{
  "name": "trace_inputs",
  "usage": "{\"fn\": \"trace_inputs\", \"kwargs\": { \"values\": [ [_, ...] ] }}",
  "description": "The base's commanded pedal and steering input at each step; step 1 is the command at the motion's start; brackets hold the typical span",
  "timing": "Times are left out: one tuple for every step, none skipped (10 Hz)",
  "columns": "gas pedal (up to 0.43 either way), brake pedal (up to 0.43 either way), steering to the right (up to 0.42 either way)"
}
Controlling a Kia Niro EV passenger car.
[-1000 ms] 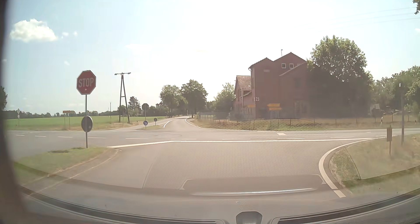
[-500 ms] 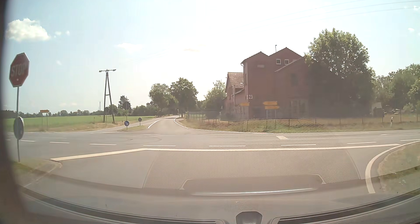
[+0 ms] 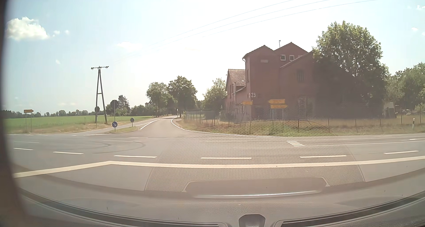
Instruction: Follow the waypoints while adhering to traffic rules and regulations
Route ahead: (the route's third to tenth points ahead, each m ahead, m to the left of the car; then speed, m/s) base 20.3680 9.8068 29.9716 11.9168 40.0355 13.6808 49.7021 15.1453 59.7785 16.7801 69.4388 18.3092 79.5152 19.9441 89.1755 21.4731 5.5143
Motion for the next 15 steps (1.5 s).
{"fn": "trace_inputs", "kwargs": {
  "values": [
    [0.000,0.311,-0.039],
    [0.000,0.317,-0.045],
    [0.000,0.323,-0.052],
    [0.000,0.329,-0.058],
    [0.000,0.335,-0.064],
    [0.000,0.348,-0.068],
    [0.000,0.354,-0.068],
    [0.000,0.360,-0.067],
    [0.000,0.360,-0.066],
    [0.000,0.360,-0.064],
    [0.000,0.360,-0.064],
    [0.000,0.366,-0.064],
    [0.000,0.360,-0.064],
    [0.000,0.348,-0.064],
    [0.000,0.348,-0.064]
  ]
}}
